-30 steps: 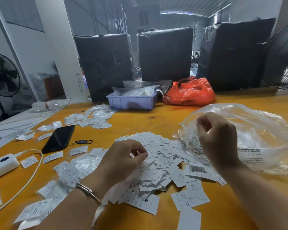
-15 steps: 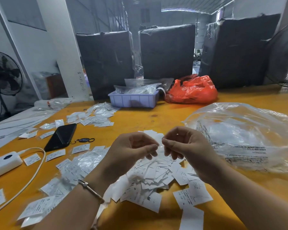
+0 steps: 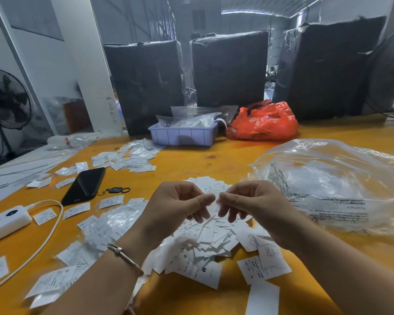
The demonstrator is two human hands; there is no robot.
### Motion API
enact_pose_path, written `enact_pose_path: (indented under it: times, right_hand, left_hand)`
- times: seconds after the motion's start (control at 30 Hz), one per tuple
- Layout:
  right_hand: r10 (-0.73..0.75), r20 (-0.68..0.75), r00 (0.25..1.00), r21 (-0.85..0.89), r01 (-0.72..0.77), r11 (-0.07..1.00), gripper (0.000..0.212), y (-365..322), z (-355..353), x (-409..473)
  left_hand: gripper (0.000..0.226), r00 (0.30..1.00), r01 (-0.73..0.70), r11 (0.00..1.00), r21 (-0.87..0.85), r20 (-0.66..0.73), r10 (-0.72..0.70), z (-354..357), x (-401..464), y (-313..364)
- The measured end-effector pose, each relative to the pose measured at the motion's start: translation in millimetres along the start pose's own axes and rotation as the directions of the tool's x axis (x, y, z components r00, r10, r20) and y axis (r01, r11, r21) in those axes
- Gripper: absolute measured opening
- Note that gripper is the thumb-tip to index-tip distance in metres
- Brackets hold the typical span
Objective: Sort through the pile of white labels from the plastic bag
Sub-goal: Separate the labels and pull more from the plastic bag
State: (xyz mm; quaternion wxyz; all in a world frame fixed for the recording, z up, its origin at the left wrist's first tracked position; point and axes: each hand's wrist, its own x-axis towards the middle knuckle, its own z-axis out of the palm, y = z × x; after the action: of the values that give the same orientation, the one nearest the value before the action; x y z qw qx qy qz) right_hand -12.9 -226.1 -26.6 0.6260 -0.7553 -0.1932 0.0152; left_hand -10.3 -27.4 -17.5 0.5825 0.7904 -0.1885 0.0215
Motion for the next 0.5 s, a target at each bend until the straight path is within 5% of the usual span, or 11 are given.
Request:
enact_pose_path:
  times: [0.3,0.4,0.5]
  right_hand:
    - [-0.083,0.003,0.997,-0.054,0.083,0.995,0.006,4,4,-1]
    - [-0.096,-0.119,0.988,-0.101,0.084,0.991,0.002,6,-1,2]
    - [-0.165,-0.304,0.938,-0.464,0.006,0.886,0.002,14,-16,9]
  left_hand:
    - [0.008,0.989,0.043,0.993,0.109,0.138,-0.058,-1,-1,-1]
    - [0.005,0.992,0.070,0.990,0.126,0.094,-0.082,-3,0,-1]
    - [0.003,0.993,0.114,0.991,0.066,-0.037,-0.112,-8,2,-2]
